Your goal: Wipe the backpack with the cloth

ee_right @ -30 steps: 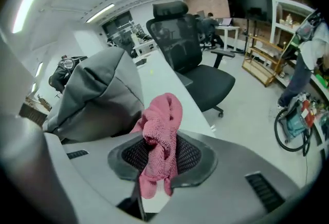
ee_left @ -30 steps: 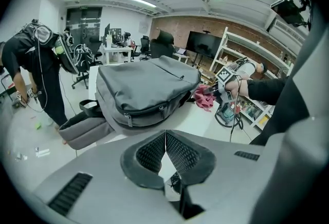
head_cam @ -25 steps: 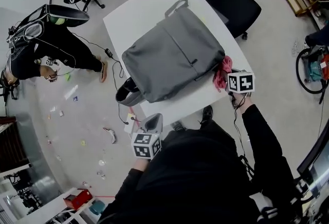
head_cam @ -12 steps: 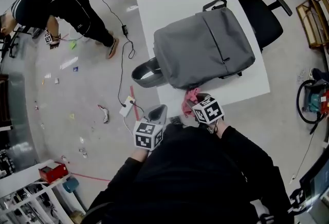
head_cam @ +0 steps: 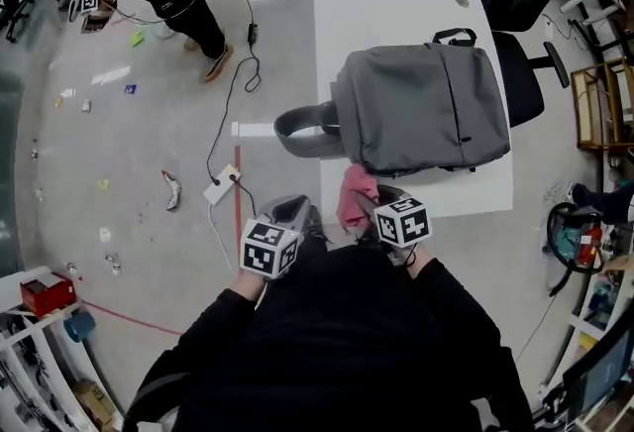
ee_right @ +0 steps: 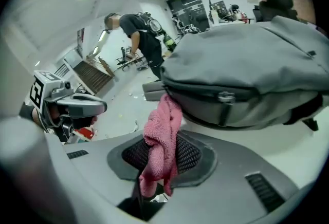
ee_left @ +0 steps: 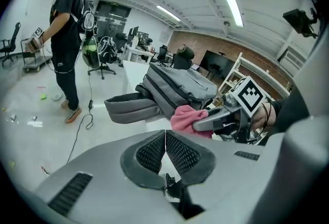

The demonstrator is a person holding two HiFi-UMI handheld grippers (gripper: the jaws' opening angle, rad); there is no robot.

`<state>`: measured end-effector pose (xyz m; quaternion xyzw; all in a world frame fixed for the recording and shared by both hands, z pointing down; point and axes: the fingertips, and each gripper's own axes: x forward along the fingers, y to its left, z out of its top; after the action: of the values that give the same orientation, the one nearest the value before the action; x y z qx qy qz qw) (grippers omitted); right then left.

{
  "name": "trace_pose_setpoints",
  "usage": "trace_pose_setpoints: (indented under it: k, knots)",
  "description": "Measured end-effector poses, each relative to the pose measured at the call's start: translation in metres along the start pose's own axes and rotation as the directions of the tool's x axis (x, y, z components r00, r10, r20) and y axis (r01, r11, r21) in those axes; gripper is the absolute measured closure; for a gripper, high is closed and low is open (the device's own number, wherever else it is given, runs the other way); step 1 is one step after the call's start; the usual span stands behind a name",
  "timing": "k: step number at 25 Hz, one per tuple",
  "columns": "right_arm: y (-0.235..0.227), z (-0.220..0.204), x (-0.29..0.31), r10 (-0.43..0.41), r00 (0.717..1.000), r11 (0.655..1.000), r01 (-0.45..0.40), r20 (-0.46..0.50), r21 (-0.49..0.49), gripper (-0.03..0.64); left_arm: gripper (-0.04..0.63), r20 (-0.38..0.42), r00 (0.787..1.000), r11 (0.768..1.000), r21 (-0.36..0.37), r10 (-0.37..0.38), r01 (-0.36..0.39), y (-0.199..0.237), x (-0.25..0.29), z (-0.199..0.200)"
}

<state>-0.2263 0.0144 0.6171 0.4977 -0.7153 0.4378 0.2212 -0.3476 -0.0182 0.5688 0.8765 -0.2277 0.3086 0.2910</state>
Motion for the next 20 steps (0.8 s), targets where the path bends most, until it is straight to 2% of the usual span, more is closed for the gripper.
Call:
trace_pose_setpoints:
  k: [3, 6, 10, 13, 15, 18, 20]
  knots:
    - [-0.038, 0.001, -0.030, -0.102, 0.995, 0.992, 0.099, 0.024, 0.077, 0.508, 0.575, -0.011, 0.999, 0.999, 0.026, -0.039, 0.039, 0.004, 0.006, 0.005]
    - [-0.075, 0.008, -0.064, -0.189, 0.981, 0.977, 0.184, 0.042, 0.105, 0.508, 0.575, -0.006, 0.998, 0.997, 0.048, -0.055, 0.056, 0.006, 0.015, 0.017]
    - [-0.110, 0.021, -0.107, -0.233, 0.970, 0.966, 0.222, 0.074, 0.130, 0.508, 0.575, 0.025, 1.000, 1.000, 0.016, -0.013, 0.012, 0.006, 0.025, 0.033]
    - [-0.113, 0.047, -0.137, -0.157, 0.978, 0.982, 0.139, 0.140, 0.132, 0.508, 0.575, 0.035, 0.999, 0.998, -0.039, 0.041, -0.040, -0.001, 0.033, 0.037]
    - [-0.105, 0.075, -0.150, -0.089, 0.978, 0.994, 0.075, 0.189, 0.082, 0.508, 0.575, 0.039, 0.997, 0.997, -0.056, 0.062, -0.060, -0.011, 0.036, 0.038]
    - [-0.095, 0.120, -0.156, -0.002, 0.970, 1.000, 0.005, 0.244, -0.010, 0.508, 0.575, 0.063, 0.993, 0.994, -0.050, 0.097, -0.094, -0.026, 0.036, 0.044]
    - [-0.087, 0.149, -0.151, 0.073, 0.958, 0.997, -0.063, 0.276, -0.046, 0.508, 0.575, 0.120, 0.986, 0.993, -0.015, 0.117, -0.116, -0.037, 0.033, 0.058]
